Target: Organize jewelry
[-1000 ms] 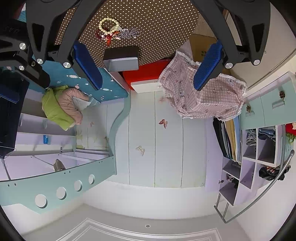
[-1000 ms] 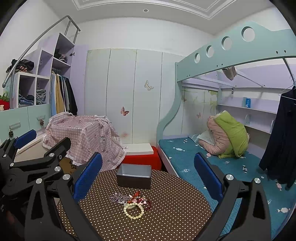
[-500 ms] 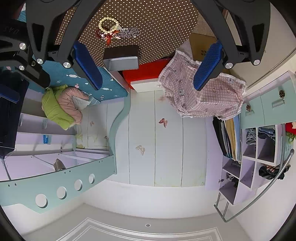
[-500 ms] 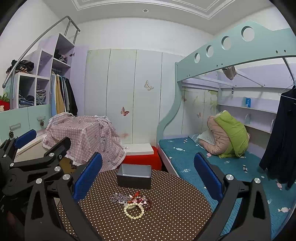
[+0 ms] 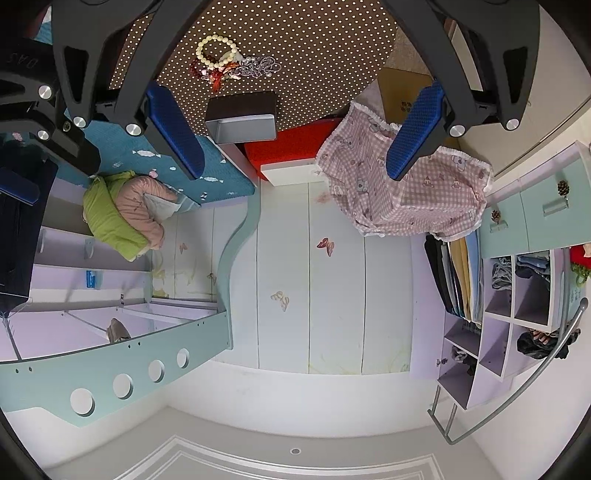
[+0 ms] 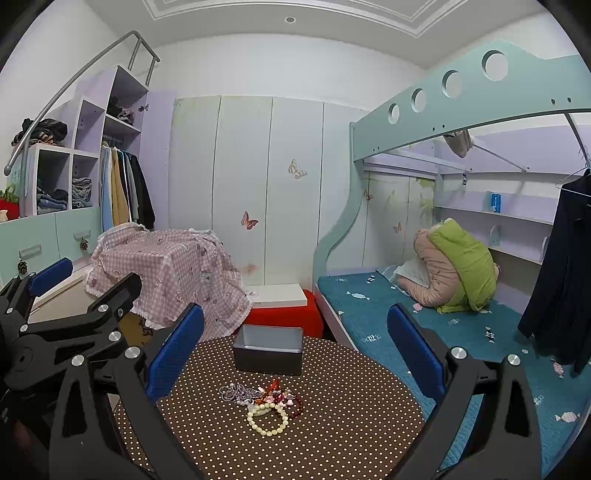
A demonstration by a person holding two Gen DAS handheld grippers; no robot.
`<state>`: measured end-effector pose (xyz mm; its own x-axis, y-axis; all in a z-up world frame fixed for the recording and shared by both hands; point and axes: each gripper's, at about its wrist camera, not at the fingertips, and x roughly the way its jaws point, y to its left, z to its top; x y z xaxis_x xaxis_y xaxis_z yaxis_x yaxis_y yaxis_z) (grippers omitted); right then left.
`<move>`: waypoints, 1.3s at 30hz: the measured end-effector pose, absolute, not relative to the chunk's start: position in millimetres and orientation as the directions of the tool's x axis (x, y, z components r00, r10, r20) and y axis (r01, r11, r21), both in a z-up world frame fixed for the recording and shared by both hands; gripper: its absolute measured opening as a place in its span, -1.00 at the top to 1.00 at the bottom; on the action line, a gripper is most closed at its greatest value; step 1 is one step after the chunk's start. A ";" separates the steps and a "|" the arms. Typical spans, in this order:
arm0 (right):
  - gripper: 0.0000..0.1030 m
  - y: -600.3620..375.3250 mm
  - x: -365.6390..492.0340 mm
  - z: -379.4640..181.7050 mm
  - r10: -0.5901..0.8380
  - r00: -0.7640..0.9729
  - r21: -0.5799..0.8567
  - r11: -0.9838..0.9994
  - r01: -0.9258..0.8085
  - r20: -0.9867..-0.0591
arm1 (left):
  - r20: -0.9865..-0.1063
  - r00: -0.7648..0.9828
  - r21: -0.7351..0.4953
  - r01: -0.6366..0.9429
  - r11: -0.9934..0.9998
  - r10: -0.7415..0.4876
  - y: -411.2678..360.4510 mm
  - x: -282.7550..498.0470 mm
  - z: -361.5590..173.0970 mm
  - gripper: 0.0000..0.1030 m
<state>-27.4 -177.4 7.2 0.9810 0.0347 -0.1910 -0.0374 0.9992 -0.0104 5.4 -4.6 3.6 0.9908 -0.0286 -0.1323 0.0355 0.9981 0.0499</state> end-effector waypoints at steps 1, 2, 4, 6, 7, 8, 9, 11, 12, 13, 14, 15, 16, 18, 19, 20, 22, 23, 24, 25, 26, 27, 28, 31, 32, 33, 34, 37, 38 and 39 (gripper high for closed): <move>-0.86 -177.6 -27.3 7.3 0.036 0.981 -0.011 0.999 -0.038 -0.193 | -0.134 0.991 0.050 0.035 0.998 -0.028 -4.6 5.9 3.0 -0.91; -0.86 -177.1 -25.6 5.2 0.036 0.980 -0.010 0.999 -0.039 -0.195 | -0.135 0.990 0.051 0.035 0.998 -0.028 -4.8 6.6 2.3 -0.91; -0.86 -176.3 -24.4 3.4 0.036 0.979 -0.009 0.999 -0.039 -0.199 | -0.138 0.990 0.051 0.036 0.998 -0.028 -3.9 7.8 1.7 -0.91; -0.86 -175.6 -22.4 1.4 0.038 0.979 -0.007 0.999 -0.040 -0.202 | -0.139 0.990 0.051 0.036 0.998 -0.029 -3.7 9.0 1.4 -0.91; -0.86 -176.3 -22.0 1.0 0.038 0.979 -0.007 0.999 -0.040 -0.202 | -0.140 0.990 0.051 0.036 0.998 -0.029 -3.4 9.2 1.2 -0.91; -0.86 -176.5 -21.4 0.4 0.038 0.978 -0.007 0.999 -0.040 -0.203 | -0.141 0.990 0.052 0.037 0.998 -0.029 -3.5 9.3 0.8 -0.91; -0.86 -176.5 -20.7 -0.3 0.038 0.978 -0.006 0.999 -0.041 -0.204 | -0.142 0.989 0.053 0.037 0.998 -0.029 -4.0 10.7 0.0 -0.91; -0.86 -177.1 -18.7 -1.5 0.039 0.978 -0.007 0.999 -0.041 -0.207 | -0.148 0.989 0.055 0.036 0.998 -0.027 -4.7 13.5 -2.2 -0.91; -0.86 -177.0 -16.9 -2.6 0.039 0.976 -0.007 0.999 -0.041 -0.212 | -0.154 0.988 0.058 0.034 0.998 -0.025 -4.8 15.3 -3.7 -0.91; -0.86 -176.7 -15.6 -3.4 0.040 0.976 -0.006 0.999 -0.042 -0.216 | -0.156 0.987 0.060 0.034 0.998 -0.024 -5.1 17.3 -5.8 -0.91; -0.86 -176.5 -13.7 -5.1 0.040 0.975 -0.007 0.999 -0.043 -0.220 | -0.160 0.987 0.061 0.035 0.998 -0.025 -5.2 19.5 -7.3 -0.91; -0.86 -176.6 -11.5 -6.6 0.039 0.974 -0.011 0.999 -0.043 -0.224 | -0.171 0.985 0.065 0.037 0.997 -0.025 -5.0 22.7 -9.8 -0.91; -0.86 -175.6 -7.9 -9.7 0.035 0.971 -0.021 0.999 -0.041 -0.236 | -0.181 0.983 0.069 0.039 0.997 -0.026 -4.8 26.1 -12.7 -0.91; -0.86 -174.3 0.0 -15.5 0.028 0.965 -0.036 0.999 -0.039 -0.259 | -0.207 0.978 0.084 0.037 0.996 -0.019 -2.6 34.8 -20.4 -0.91; -0.86 -174.4 5.2 -20.9 0.023 0.961 -0.043 0.998 -0.036 -0.276 | -0.229 0.973 0.095 0.030 0.995 -0.008 -0.1 41.3 -26.1 -0.91; -0.86 -175.3 9.4 -24.9 0.019 0.956 -0.046 0.998 -0.034 -0.292 | -0.250 0.968 0.103 0.023 0.994 0.004 2.6 48.0 -32.3 -0.91; -0.86 -179.2 22.1 -40.1 0.010 0.940 -0.047 0.998 -0.028 -0.341 | -0.308 0.951 0.107 0.004 0.994 0.030 11.2 64.5 -47.5 -0.91; -0.86 -181.8 27.1 -46.7 0.008 0.932 -0.045 0.999 -0.026 -0.363 | -0.343 0.939 0.100 0.000 0.995 0.034 17.3 73.6 -55.8 -0.91; -0.86 -184.5 33.9 -55.6 0.006 0.920 -0.042 0.999 -0.025 -0.393 | -0.376 0.926 0.090 0.002 0.996 0.032 22.6 82.9 -63.4 -0.91; -0.86 -186.2 38.7 -62.1 0.007 0.910 -0.040 0.999 -0.025 -0.414 | -0.417 0.909 0.076 0.003 0.997 0.029 29.2 92.1 -72.7 -0.91; -0.86 -188.6 45.3 -71.7 0.009 0.896 -0.036 0.999 -0.028 -0.443 | -0.466 0.884 0.055 0.001 0.999 0.025 37.3 103.8 -84.9 -0.91; -0.86 -190.4 51.3 -80.8 0.010 0.883 -0.036 0.999 -0.030 -0.469 | -0.500 0.866 0.036 0.001 0.999 0.017 43.9 112.2 -95.4 -0.91; -0.86 -191.5 56.8 -90.0 0.008 0.870 -0.038 0.999 -0.030 -0.493 | -0.541 0.841 0.016 0.000 1.000 0.009 49.9 121.7 -106.7 -0.91; -0.86 -193.1 67.2 -110.1 0.008 0.842 -0.040 0.999 -0.035 -0.539 | -0.634 0.773 -0.039 0.002 0.999 -0.026 57.5 143.5 -137.3 -0.91; -0.86 -193.8 71.8 -117.8 0.005 0.831 -0.043 0.998 -0.035 -0.556 | -0.655 0.754 -0.053 0.011 0.999 -0.043 58.0 148.0 -146.0 -0.91; -0.86 -194.7 75.8 -124.8 0.001 0.822 -0.046 0.998 -0.033 -0.570 | -0.678 0.732 -0.071 0.021 0.997 -0.064 56.0 153.5 -155.9 -0.91; -0.86 -195.9 79.5 -130.7 -0.001 0.812 -0.047 0.998 -0.032 -0.584 | -0.691 0.719 -0.078 0.026 0.997 -0.073 52.6 156.5 -163.0 -0.90; -0.86 -203.2 86.3 -142.5 0.000 0.793 -0.037 0.999 -0.029 -0.609 | -0.721 0.686 -0.061 0.077 0.995 -0.097 28.8 164.9 -182.8 -0.90; -0.86 -206.5 88.5 -146.7 -0.002 0.785 -0.033 0.999 -0.024 -0.619 | -0.730 0.674 -0.050 0.107 0.993 -0.110 16.9 166.7 -189.7 -0.90; -0.86 -209.7 90.2 -150.2 -0.005 0.778 -0.029 0.999 -0.017 -0.628 | -0.736 0.666 -0.047 0.127 0.991 -0.121 6.9 168.4 -194.4 -0.90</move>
